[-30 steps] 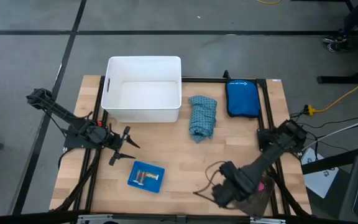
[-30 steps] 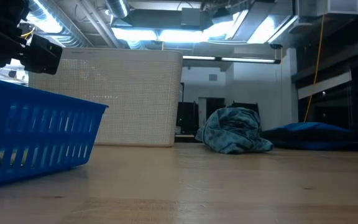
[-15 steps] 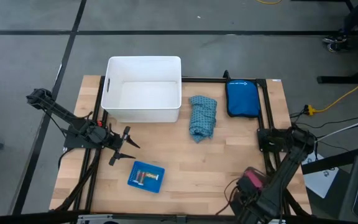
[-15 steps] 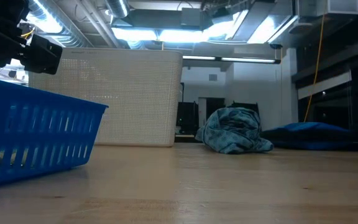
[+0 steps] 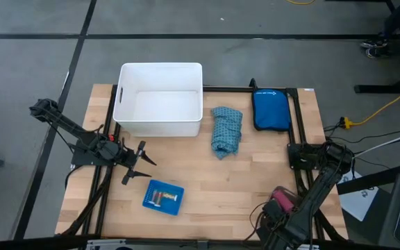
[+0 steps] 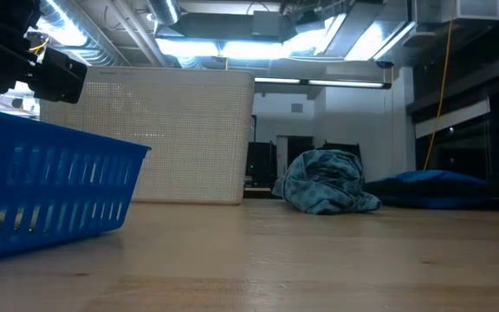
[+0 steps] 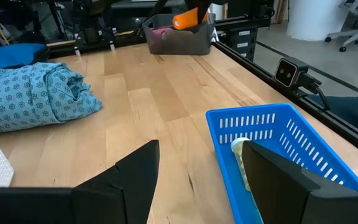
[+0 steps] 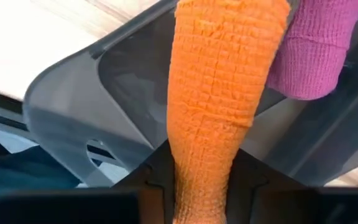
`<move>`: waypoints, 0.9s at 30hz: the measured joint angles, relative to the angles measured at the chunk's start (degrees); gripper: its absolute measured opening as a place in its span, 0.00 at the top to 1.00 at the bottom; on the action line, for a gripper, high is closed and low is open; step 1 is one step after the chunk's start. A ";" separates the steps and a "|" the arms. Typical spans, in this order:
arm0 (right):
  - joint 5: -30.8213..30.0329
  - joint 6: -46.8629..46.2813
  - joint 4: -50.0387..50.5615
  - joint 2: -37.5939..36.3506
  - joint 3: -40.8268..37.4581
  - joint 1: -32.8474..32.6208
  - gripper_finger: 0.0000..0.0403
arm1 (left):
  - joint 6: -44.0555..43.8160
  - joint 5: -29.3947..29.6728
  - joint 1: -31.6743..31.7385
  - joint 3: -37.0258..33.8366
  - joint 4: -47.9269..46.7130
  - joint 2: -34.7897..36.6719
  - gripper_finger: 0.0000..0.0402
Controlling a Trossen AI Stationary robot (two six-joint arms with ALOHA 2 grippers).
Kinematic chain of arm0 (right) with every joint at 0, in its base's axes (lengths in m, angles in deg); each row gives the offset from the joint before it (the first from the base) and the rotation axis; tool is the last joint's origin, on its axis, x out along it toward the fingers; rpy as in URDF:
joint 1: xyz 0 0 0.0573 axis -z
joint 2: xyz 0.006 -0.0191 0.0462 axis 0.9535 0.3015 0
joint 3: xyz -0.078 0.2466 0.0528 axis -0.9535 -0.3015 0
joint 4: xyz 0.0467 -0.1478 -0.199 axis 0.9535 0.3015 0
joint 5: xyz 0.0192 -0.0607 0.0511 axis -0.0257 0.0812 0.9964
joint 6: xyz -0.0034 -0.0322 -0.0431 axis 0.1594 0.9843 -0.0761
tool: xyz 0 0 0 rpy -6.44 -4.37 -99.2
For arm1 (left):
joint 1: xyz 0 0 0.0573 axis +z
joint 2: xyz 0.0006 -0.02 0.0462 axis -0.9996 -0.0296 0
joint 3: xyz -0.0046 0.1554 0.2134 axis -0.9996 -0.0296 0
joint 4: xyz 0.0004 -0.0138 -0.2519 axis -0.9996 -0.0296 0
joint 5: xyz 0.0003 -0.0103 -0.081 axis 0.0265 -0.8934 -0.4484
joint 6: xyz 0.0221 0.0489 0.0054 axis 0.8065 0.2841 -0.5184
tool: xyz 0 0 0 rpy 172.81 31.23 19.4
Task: Pick & Place Medicine items
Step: Put the orange bandage into the black bin, then put the blue patient gown into the white bin
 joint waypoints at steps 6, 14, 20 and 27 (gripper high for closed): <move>0.00 0.54 -0.22 0.00 0.00 0.39 0.66 | -0.15 0.00 0.00 0.00 0.00 0.00 0.44; 0.28 -0.67 -0.25 0.00 0.00 1.03 0.41 | -0.15 0.00 0.02 0.00 0.00 0.02 0.44; 1.33 -0.68 -0.53 0.00 0.00 1.03 0.31 | -0.17 0.00 0.01 0.00 0.00 0.01 0.44; -5.08 -3.09 -0.42 -0.02 0.00 1.10 0.33 | -1.43 0.00 0.02 0.00 0.57 0.01 0.44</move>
